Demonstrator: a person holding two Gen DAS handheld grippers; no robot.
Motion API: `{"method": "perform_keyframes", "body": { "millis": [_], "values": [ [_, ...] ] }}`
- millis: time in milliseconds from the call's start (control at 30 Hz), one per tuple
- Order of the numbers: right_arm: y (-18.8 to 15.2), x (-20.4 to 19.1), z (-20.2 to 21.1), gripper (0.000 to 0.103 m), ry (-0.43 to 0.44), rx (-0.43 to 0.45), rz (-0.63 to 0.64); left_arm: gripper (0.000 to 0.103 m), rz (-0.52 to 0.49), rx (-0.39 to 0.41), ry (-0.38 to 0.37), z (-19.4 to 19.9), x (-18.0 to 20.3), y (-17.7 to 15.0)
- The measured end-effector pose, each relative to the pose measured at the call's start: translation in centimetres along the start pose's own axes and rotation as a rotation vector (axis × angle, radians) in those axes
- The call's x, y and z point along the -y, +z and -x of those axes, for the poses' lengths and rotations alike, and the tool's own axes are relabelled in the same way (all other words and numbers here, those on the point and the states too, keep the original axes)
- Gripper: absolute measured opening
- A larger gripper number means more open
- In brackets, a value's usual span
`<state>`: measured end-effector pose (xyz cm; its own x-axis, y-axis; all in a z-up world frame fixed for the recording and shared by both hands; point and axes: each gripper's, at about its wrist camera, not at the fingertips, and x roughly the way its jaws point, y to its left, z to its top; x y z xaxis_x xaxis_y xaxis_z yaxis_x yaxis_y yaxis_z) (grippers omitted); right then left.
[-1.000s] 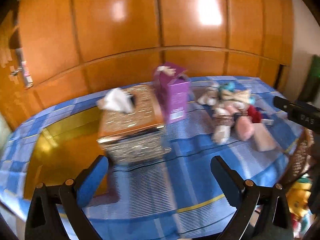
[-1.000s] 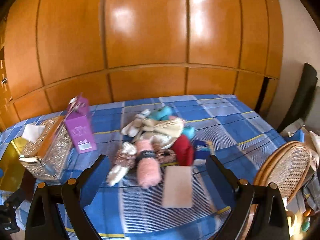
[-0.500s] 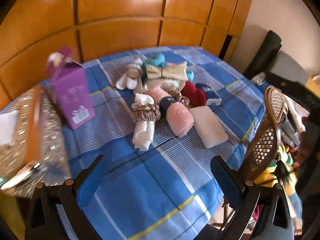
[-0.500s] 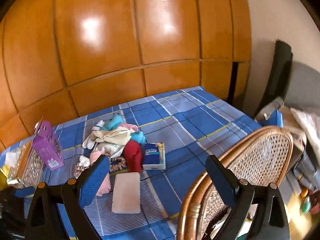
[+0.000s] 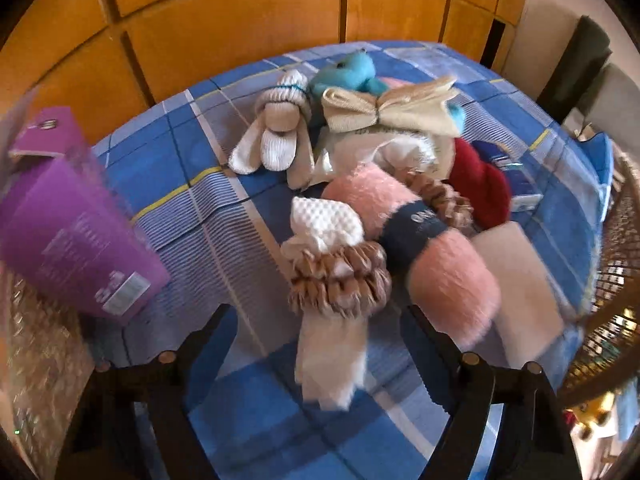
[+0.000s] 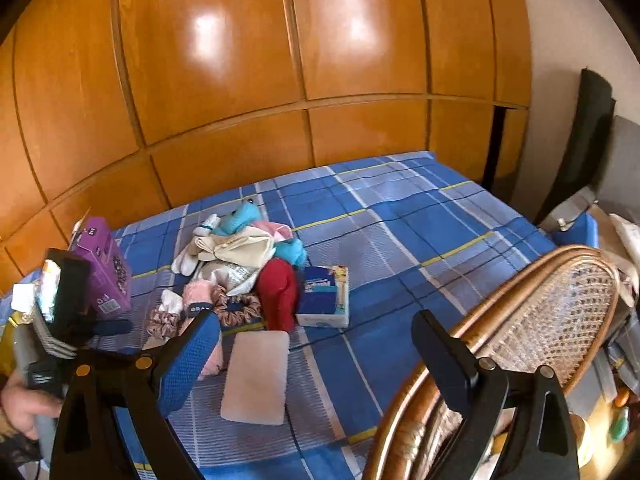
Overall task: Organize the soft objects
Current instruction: 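Grasp the white towel with brown scrunchie with left tool while right tool grasps pink towel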
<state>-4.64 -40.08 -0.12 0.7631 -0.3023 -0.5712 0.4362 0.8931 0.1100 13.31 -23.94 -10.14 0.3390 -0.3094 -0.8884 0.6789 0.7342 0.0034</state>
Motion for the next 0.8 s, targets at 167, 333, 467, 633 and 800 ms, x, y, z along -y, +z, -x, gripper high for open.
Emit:
{"method": "perform_keyframes", "body": {
  "millis": [167, 333, 467, 633, 800],
  "values": [
    [0.9, -0.3, -1.3, 0.098, 0.058, -0.011, 0.02, 0.036, 0.014, -0.012, -0.044, -1.5, -0.6, 1.1],
    [1.9, -1.7, -2.3, 0.09, 0.131, -0.075, 0.05, 0.034, 0.038, 0.066, -0.071, 1.8, -1.1, -0.2],
    [1.8, -3.7, -4.4, 0.07, 0.195, -0.19, 0.068, 0.034, 0.084, 0.154, -0.095, 6.3, -1.2, -2.5],
    [0.2, -8.7, -8.5, 0.068, 0.228, -0.318, 0.116, 0.034, 0.12, 0.227, -0.114, 10.7, -2.4, -4.7],
    [-2.6, -12.8, -13.4, 0.046, 0.128, -0.432, 0.223, 0.034, 0.151, 0.29, -0.115, 14.2, -3.8, -6.5]
  ]
}}
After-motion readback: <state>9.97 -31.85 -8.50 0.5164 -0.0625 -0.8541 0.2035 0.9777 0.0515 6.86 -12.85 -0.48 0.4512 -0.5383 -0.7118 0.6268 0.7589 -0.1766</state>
